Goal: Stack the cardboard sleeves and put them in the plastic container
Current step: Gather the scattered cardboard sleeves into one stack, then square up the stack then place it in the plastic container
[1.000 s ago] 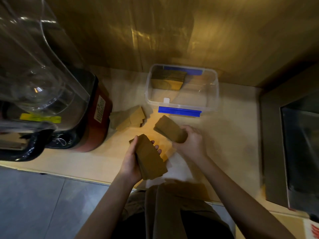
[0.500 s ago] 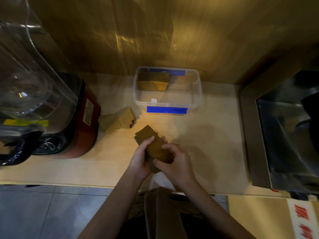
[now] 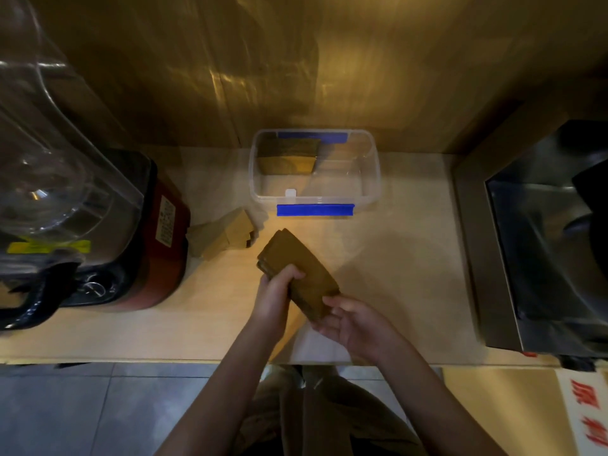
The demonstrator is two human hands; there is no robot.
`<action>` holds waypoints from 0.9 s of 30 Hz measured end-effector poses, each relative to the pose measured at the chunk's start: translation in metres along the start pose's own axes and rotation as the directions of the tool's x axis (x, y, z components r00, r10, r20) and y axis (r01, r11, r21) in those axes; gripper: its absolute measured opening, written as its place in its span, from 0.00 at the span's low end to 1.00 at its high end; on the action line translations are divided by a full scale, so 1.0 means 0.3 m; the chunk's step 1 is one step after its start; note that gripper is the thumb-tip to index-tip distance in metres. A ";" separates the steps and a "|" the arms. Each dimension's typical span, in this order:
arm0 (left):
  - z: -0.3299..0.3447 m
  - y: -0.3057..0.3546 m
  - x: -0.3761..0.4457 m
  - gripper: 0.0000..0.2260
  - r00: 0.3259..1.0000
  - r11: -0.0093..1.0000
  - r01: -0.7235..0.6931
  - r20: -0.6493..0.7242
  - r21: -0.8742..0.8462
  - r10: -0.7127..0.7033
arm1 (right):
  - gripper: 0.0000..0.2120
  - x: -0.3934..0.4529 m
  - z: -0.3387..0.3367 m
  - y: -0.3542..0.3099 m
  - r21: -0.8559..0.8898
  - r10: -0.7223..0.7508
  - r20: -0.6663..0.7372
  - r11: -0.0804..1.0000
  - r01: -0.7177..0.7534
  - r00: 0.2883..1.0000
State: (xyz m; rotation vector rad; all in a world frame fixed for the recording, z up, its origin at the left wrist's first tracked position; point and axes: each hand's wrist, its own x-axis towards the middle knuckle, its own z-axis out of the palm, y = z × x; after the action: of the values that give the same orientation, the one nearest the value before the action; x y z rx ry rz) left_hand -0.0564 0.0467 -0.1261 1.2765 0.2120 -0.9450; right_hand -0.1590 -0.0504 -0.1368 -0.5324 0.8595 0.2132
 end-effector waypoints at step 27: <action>-0.064 -0.217 0.098 0.22 0.926 0.715 -0.210 -0.099 0.666 0.364 | 0.25 0.168 -0.081 0.089 -0.766 -0.672 -0.239 0.574 0.289 0.701</action>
State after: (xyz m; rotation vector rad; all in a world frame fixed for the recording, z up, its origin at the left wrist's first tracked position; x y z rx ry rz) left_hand -0.0766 0.0502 -0.1971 2.0020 -0.1675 -0.6028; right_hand -0.1530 -0.0421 -0.1977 -1.5894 1.0994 -0.1823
